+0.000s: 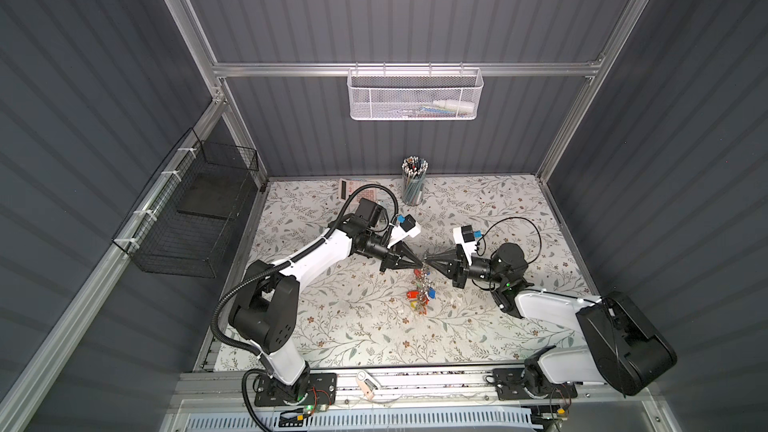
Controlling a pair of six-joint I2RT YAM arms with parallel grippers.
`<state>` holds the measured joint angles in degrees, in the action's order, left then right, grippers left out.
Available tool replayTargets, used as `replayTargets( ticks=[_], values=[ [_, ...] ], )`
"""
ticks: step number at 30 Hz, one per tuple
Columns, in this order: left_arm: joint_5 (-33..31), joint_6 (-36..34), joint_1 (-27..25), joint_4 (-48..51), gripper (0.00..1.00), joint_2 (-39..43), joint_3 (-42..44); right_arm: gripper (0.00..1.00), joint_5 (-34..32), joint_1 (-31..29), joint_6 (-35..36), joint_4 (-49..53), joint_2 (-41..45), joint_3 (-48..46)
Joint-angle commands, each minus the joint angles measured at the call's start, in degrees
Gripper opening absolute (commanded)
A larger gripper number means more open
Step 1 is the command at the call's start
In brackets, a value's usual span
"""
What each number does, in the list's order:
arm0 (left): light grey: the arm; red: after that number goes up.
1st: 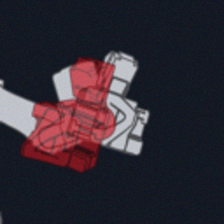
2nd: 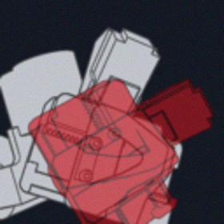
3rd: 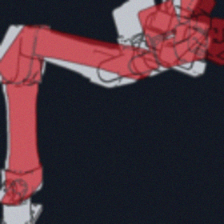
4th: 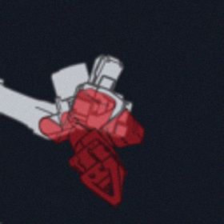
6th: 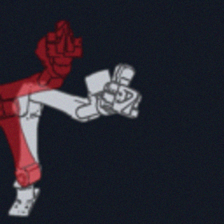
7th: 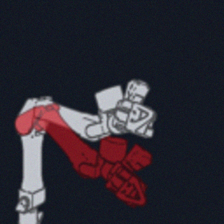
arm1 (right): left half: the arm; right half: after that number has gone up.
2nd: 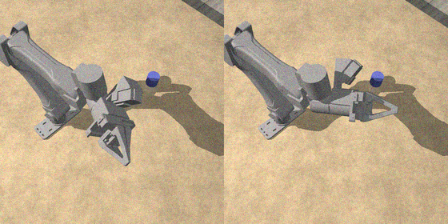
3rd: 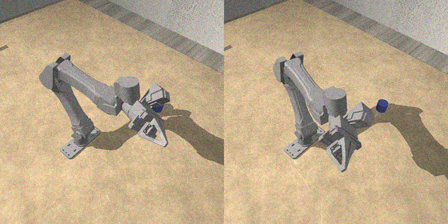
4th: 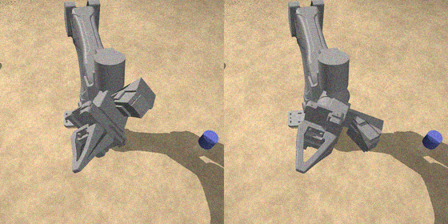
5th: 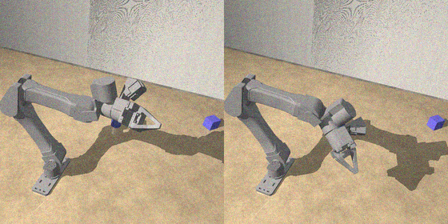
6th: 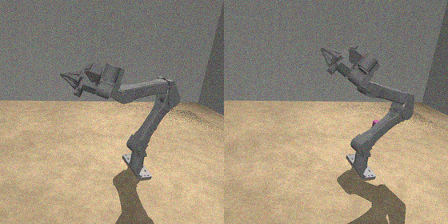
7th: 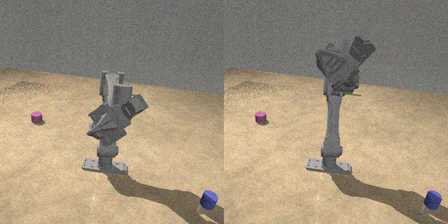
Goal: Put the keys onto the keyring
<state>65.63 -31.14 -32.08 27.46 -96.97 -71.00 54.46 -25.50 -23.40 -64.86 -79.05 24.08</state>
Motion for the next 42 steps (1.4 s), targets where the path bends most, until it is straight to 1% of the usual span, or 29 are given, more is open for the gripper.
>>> replayTargets(
  ticks=[1,7,14,16,22,26,27,29,31,32,34,36,38,41,42],
  values=[
    [-2.33,-1.07,-1.85,2.57,0.01,-2.18,-1.24,0.0,0.12,-0.74,-0.64,-7.21,0.79,1.41],
    [-2.27,-1.48,-2.02,3.34,0.0,-3.57,-1.77,0.0,0.2,-0.78,-0.89,-7.43,0.95,1.41],
    [-2.6,-0.95,-2.03,2.69,0.03,-4.53,-1.95,0.0,0.43,-0.77,-1.2,-7.96,0.61,1.5],
    [-3.28,0.33,-2.03,1.14,0.09,-4.69,-1.85,0.0,0.45,-0.76,-1.28,-8.07,0.64,1.48],
    [-3.9,2.2,-2.03,-1.18,0.09,-4.68,-1.91,0.0,0.44,-0.78,-1.3,-8.05,0.56,1.49],
    [-5.07,4.08,-1.85,-2.98,0.16,-3.81,-0.88,0.0,0.39,-0.78,-1.27,-8.24,0.39,1.5],
    [-5.46,5.36,-1.64,-4.49,0.19,-3.07,0.04,0.0,0.34,-0.76,-1.3,-8.28,0.32,1.5],
    [-7.14,8.75,-1.12,-8.98,0.23,-1.0,2.66,0.0,0.18,-0.77,-1.29,-8.33,0.19,1.5],
    [-10.76,12.09,-0.5,-13.47,0.3,1.69,5.84,0.0,0.12,-0.74,-1.46,-8.5,0.15,1.5],
    [-12.88,13.44,-0.19,-15.46,0.31,2.81,7.43,0.0,0.12,-0.78,-1.56,-8.59,0.13,1.5],
    [-21.51,16.99,0.28,-19.61,0.37,6.23,11.2,0.0,0.12,-0.74,-1.55,-8.57,0.14,1.41],
    [-27.24,21.26,1.7,-26.57,0.42,9.84,15.73,0.0,0.02,-0.75,-1.56,-8.61,0.13,1.32],
    [-29.48,26.55,3.29,-35.13,0.45,13.25,21.01,0.0,-0.18,-0.78,-1.61,-8.62,0.04,1.41],
    [-30.52,31.41,3.69,-41.91,0.52,18.16,25.05,0.0,-0.99,-0.73,-1.61,-7.91,0.53,1.24],
    [-30.24,33.32,3.69,-44.38,0.57,19.78,26.53,0.0,-1.32,-0.78,-1.32,-7.19,0.98,1.24]
  ],
)
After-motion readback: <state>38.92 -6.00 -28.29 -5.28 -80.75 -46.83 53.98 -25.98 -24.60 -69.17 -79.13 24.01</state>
